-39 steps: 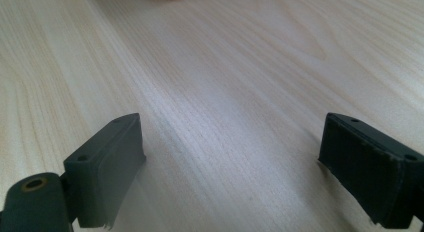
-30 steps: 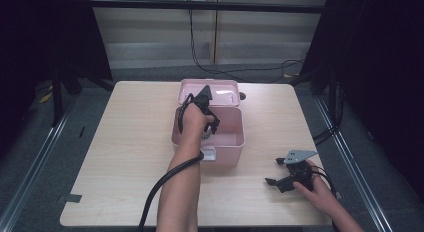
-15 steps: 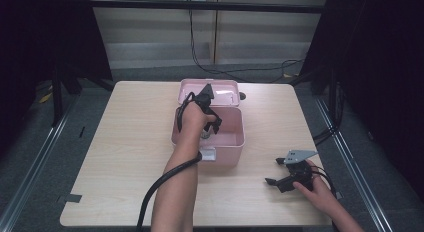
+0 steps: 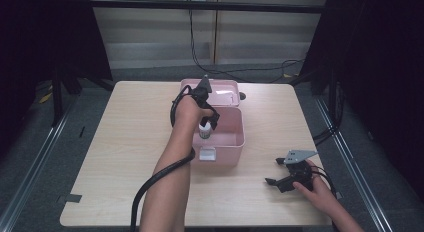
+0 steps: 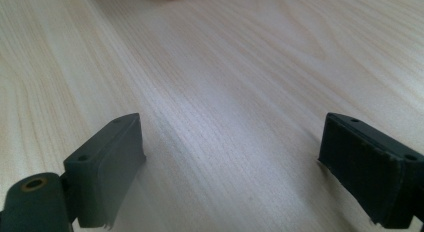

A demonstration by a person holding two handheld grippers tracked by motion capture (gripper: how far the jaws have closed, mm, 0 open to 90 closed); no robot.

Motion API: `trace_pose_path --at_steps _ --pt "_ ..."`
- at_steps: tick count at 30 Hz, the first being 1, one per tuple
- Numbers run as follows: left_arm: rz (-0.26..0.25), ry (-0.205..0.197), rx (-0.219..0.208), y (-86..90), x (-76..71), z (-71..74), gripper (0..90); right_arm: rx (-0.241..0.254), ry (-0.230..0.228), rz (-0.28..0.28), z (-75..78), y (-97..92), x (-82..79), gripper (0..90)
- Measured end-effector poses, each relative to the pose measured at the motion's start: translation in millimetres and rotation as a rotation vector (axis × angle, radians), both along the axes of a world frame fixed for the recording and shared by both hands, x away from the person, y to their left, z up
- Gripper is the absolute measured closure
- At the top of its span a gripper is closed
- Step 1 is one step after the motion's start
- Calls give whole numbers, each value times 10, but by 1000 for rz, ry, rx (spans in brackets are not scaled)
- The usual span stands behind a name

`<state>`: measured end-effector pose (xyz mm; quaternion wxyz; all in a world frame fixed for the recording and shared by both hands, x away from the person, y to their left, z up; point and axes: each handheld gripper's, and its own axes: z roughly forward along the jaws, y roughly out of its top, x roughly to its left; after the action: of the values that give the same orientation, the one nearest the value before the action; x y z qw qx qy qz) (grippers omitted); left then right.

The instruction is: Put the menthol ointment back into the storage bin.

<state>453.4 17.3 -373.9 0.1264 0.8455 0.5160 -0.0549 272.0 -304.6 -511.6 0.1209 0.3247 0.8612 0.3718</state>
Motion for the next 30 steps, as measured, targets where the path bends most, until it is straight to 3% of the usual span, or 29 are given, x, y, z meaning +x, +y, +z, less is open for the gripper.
trace_pose_path --at_steps 24,30 --pt "21 -56 -57 342 -90 534 194 -3 4 -1 2 -2 -2 101" --pt "33 -67 -60 432 -113 593 195 -3 4 -2 2 -2 -2 100"
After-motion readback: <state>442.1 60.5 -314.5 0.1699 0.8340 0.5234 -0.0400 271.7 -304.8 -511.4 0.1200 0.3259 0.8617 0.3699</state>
